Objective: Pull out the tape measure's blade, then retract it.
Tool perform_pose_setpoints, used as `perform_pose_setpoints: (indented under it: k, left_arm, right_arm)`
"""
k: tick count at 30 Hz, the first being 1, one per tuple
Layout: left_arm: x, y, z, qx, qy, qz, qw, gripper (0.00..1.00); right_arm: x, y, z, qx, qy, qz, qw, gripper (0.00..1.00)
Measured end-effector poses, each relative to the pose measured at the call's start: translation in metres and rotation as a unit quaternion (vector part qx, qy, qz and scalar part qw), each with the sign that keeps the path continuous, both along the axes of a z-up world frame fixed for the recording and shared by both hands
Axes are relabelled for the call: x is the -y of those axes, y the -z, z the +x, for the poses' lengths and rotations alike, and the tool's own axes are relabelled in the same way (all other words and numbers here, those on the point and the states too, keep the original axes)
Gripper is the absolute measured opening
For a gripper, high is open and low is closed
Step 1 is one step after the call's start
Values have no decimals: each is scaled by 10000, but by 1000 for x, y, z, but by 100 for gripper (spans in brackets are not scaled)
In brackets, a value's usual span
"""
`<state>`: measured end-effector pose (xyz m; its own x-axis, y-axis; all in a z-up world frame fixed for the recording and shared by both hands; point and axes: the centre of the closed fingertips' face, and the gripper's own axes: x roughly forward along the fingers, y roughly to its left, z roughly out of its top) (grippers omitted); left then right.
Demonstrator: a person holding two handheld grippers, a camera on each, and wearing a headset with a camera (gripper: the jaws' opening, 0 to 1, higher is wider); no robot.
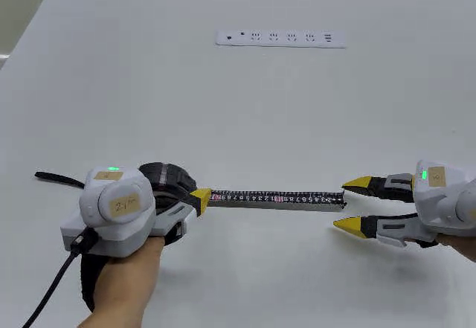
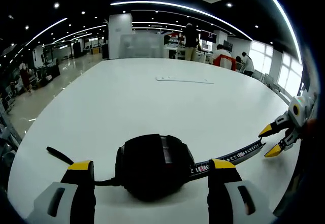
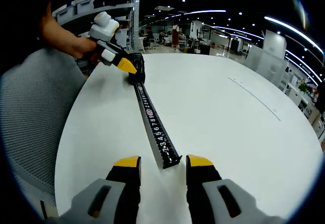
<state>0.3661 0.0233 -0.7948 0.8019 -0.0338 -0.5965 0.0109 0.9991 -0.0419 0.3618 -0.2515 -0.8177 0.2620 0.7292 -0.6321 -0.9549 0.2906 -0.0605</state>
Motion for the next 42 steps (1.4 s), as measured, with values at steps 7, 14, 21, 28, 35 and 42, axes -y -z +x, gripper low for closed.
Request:
perform_pose_setpoints:
  k: [7,14,21,28,35,42]
  left_arm:
    - [0,6,6,-66,-68,-25,10000,85]
    - [0,12,9,-160,-131,-65,9998,82]
    - [3,19,9,-274,-123,-139,9995,78]
    - [5,21,10,-305,-188,-191,9992,75]
    - [5,21,11,-300,-294,-201,9989,72]
    - [5,23,11,-327,-309,-150,9989,72]
  right_arm:
    - [0,4,3,-47,-174,-121,9998,25]
    - [-5,5,6,-109,-336,-96,9993,19]
    - [-7,5,7,-206,-366,-36,9991,15]
    - [-5,6,7,-314,-323,-3,9990,13]
    - [-4,7,7,-318,-328,-38,9989,12]
    - [-5,6,6,-314,-342,-72,9989,12]
